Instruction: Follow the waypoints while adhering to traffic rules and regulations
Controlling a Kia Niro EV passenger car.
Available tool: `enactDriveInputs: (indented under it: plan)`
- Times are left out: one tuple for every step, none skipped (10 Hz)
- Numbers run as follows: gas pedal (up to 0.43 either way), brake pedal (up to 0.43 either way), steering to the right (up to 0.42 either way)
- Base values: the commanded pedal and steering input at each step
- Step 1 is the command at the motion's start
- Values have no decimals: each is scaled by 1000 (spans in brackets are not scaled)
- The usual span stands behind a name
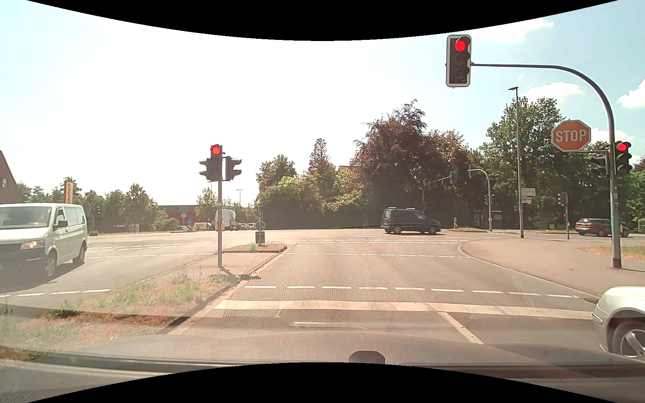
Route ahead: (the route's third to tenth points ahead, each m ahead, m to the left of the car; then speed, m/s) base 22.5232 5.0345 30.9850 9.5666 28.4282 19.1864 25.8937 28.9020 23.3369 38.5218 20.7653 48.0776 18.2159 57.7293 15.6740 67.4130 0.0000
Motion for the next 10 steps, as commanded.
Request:
enactDriveInputs:
  plan:
    - [0,274,0]
    - [0,274,0]
    - [0,274,0]
    - [0,274,0]
    - [0,274,0]
    - [0,274,0]
    - [0,274,0]
    - [0,274,0]
    - [0,274,0]
    - [0,274,0]
